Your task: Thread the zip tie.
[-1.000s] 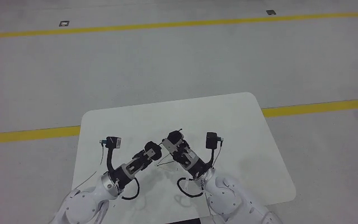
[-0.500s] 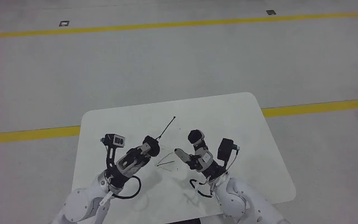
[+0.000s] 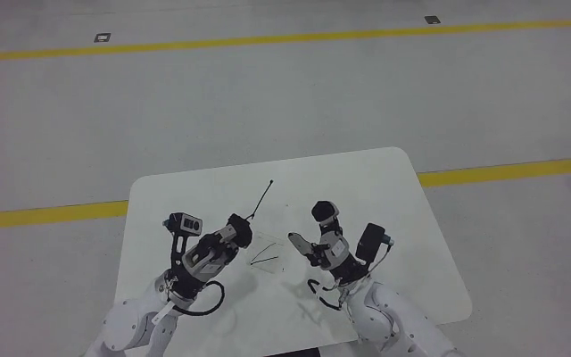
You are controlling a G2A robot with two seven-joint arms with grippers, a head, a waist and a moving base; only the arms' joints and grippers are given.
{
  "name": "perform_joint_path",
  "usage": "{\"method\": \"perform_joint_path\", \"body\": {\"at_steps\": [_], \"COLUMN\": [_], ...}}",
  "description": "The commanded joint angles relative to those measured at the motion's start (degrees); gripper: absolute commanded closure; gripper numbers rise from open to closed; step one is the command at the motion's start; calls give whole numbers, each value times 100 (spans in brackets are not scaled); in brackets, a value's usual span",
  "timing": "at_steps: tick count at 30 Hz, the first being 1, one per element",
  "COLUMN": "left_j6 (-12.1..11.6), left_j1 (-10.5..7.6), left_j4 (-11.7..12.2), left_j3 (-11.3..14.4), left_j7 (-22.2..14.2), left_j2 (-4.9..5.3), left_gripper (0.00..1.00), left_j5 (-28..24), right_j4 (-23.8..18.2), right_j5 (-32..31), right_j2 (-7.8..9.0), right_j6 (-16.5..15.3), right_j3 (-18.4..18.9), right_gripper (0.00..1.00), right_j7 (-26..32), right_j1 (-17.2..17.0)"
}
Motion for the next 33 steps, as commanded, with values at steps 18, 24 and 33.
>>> {"method": "perform_joint_path", "body": {"at_steps": [18,24,33], "left_j6": [-375,-373,-373], "left_j1": [-135,-151,-151], "left_j4": [340,350,350], "left_j3": [646,654,654], "left_j7": [-296,-307,-307], "left_j2": [-127,-128,-128], "left_gripper": [100,100,100], "left_j5": [-1638,-1632,-1632], "right_j4": [623,742,844], "right_j5": [-2297,-2497,-2698], "right_j2": [-226,-274,-327], "right_j6": [970,1169,1266], "right_j3": [-491,-572,-671], "right_gripper": [0,0,0], "right_j7": [-1444,-1550,-1492], "right_j1": [795,962,1139]}}
